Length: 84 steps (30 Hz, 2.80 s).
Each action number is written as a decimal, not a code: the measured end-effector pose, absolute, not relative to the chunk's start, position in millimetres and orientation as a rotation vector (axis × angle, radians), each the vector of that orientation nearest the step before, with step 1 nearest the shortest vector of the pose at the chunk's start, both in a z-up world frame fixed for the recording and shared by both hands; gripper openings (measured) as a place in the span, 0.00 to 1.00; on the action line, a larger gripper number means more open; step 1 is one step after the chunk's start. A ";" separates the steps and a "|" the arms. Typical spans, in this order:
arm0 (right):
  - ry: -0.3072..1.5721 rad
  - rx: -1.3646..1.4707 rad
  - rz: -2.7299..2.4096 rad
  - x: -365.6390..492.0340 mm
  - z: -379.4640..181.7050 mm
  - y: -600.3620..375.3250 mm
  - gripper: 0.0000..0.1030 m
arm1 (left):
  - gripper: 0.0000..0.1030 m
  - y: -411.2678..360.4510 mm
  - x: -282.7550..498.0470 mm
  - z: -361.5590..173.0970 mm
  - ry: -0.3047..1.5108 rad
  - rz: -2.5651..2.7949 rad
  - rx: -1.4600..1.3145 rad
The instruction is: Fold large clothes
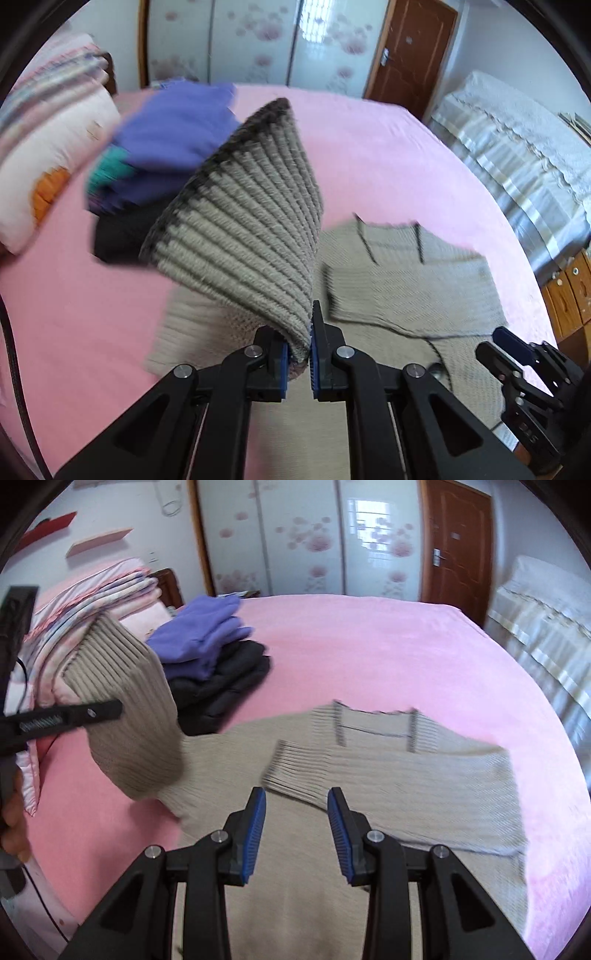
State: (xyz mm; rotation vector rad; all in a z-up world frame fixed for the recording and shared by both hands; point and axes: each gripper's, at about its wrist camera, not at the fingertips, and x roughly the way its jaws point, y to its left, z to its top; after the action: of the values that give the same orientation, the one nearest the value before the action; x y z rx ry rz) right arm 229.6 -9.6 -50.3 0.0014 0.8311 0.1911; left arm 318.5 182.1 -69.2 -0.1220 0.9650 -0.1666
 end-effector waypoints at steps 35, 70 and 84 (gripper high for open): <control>1.075 0.262 0.260 244.6 -139.3 -43.8 0.34 | 0.63 247.9 200.8 -199.0 0.962 0.115 -0.360; 1.184 0.338 0.254 267.9 -208.2 -31.4 0.34 | 0.63 252.5 208.4 -227.6 0.983 0.132 -0.389; 0.772 -0.059 0.395 247.6 -101.9 16.0 0.09 | 0.63 242.9 219.2 -229.1 0.995 0.121 -0.385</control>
State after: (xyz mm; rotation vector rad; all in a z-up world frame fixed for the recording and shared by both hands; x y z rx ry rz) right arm 247.6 16.0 -101.9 -0.0595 0.7718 0.3955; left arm 219.2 242.9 -229.1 -0.3852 0.9950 0.1209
